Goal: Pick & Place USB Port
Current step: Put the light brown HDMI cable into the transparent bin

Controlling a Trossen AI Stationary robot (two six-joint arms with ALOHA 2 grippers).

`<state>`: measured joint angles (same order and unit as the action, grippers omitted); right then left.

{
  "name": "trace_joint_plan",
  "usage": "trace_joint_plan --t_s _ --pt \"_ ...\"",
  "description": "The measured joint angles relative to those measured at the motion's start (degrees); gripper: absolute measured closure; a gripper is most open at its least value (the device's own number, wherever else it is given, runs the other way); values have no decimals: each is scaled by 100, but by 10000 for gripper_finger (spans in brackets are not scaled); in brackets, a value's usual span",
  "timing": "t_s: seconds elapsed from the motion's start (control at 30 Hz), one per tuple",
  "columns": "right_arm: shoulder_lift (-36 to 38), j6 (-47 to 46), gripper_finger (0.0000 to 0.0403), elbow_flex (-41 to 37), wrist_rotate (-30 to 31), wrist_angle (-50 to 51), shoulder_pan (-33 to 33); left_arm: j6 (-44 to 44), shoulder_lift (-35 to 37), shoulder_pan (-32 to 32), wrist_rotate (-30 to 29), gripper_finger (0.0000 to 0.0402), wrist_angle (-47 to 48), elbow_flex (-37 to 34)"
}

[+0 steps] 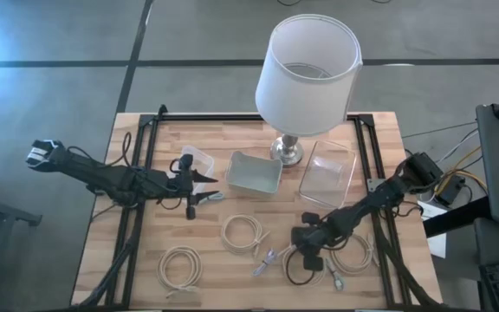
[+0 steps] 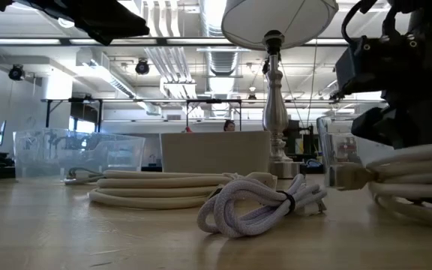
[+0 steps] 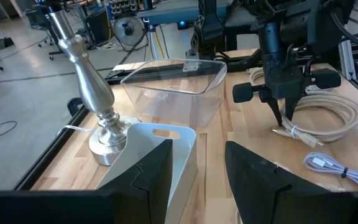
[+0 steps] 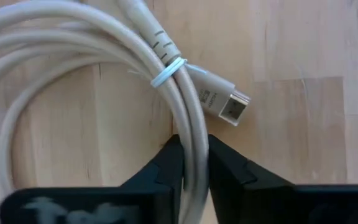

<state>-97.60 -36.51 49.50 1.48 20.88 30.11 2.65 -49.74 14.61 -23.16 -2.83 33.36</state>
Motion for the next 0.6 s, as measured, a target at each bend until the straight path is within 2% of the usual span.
trace_joint_plan --t_s 0.1,0.4,0.6 --pt "68 -119 374 -4 -26 -1 2 15 0 0 0 250 2 0" --pt "761 -307 372 309 84 118 100 15 -32 -1 0 250 3 -2" --pt "1221 138 371 1009 1091 1130 335 13 -42 0 0 250 7 -2"
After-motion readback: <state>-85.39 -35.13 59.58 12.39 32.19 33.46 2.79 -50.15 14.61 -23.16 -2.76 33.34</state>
